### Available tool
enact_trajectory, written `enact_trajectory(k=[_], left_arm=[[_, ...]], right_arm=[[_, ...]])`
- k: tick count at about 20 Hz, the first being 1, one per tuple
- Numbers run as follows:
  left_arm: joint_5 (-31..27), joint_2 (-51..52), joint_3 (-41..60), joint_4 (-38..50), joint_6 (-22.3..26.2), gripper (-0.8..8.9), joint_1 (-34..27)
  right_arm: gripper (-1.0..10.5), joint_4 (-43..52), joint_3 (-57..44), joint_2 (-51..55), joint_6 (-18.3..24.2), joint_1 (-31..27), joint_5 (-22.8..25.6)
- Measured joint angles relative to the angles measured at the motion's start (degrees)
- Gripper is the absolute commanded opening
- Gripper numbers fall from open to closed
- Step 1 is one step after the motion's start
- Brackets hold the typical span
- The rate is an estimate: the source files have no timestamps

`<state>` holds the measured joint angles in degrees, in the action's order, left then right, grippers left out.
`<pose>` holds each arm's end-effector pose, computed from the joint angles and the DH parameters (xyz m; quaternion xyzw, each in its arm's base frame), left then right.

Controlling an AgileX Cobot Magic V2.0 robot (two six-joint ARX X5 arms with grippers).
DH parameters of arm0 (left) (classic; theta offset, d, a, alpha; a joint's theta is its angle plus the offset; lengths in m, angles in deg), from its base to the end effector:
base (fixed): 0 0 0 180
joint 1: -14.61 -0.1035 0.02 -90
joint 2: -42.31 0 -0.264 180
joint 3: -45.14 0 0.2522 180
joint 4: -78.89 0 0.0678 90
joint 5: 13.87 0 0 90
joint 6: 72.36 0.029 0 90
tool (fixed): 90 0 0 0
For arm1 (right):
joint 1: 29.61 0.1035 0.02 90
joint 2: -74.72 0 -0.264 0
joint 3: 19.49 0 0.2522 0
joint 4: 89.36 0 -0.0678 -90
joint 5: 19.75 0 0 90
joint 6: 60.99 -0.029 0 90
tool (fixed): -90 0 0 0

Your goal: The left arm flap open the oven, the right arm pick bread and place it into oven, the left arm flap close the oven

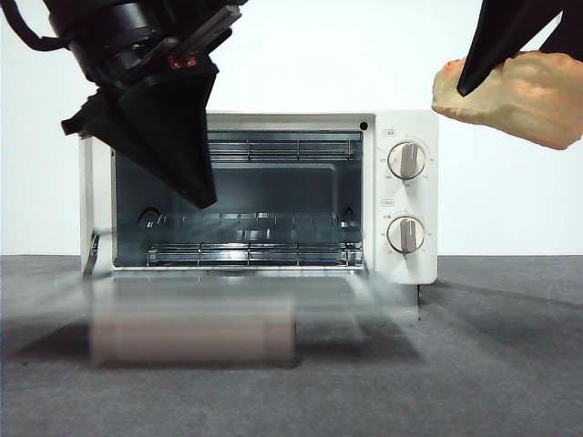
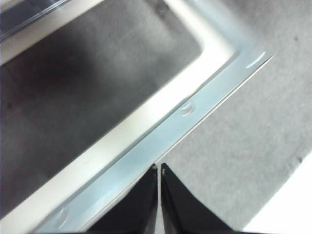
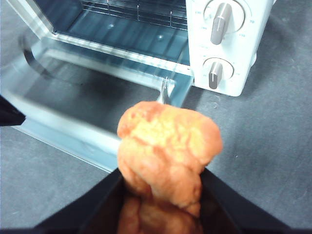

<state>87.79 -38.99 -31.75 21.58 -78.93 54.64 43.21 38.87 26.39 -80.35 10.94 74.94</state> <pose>0.2084 -0.1827 0.2604 0.0812 0.5179 -0.3451 0.7785 0.1304 0.1085 0.2859 0.0300 0.3408 0.2377 0.9091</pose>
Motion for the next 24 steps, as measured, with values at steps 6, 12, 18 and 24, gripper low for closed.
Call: enact_trajectory(k=[6,12,18,24], left_arm=[[0.0,0.2,0.0,-0.46,-0.22,0.16,-0.68],[-0.15,10.62,0.09,-2.03,-0.22,0.16,-5.27],[-2.75,24.55,6.67,-4.96,-0.2,0.15,-12.52],[-2.78,39.45,17.44,-8.92,-0.22,0.15,-18.1]], right_arm=[[1.9,0.02,0.0,0.0,0.02,0.0,-0.15],[1.9,1.49,0.0,-0.15,0.0,0.0,-1.42],[1.9,8.7,0.17,-6.16,-0.63,0.11,-6.58],[1.9,11.3,7.61,-19.43,-1.07,3.15,-7.72]])
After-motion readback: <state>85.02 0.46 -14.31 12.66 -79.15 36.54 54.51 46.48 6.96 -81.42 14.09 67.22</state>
